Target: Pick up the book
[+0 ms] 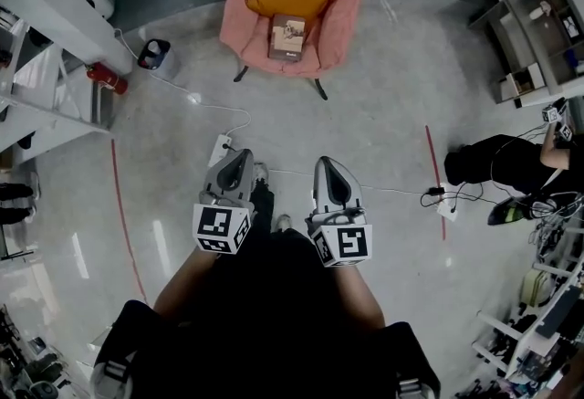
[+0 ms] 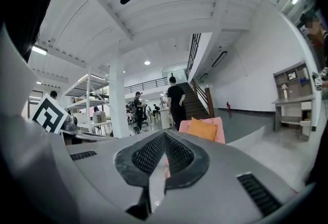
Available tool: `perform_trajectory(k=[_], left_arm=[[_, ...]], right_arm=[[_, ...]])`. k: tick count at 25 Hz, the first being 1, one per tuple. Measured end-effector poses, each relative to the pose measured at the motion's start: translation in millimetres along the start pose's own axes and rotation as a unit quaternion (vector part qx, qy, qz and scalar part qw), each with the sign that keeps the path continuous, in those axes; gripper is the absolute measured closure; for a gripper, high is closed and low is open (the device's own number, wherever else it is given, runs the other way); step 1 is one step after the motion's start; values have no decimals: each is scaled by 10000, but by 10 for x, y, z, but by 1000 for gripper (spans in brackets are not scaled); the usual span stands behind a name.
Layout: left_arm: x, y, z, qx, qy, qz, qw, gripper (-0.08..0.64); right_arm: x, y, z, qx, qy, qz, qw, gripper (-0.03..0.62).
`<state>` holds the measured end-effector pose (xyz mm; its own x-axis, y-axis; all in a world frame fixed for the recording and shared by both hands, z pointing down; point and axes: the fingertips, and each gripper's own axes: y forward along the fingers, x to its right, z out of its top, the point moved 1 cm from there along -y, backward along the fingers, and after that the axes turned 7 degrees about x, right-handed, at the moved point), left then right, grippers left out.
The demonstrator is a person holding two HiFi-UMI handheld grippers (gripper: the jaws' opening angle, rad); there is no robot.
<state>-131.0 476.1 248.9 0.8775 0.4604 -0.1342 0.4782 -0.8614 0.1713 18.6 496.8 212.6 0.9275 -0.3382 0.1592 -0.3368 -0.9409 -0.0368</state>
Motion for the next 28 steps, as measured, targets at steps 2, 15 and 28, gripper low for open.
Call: perform_trajectory(k=[2, 15, 28], left_arm=[[-107, 229, 60, 33, 37, -89, 9999, 552], [-903, 1411, 393, 9, 9, -545, 9985, 552], [-1466, 2016, 449, -77, -36, -562, 9984, 552]], right_arm=[[56, 210, -7, -4, -33, -18, 10000, 591], [340, 1545, 65, 19, -103, -425, 9990, 591], [533, 2303, 36, 25, -54, -638, 9979, 591]])
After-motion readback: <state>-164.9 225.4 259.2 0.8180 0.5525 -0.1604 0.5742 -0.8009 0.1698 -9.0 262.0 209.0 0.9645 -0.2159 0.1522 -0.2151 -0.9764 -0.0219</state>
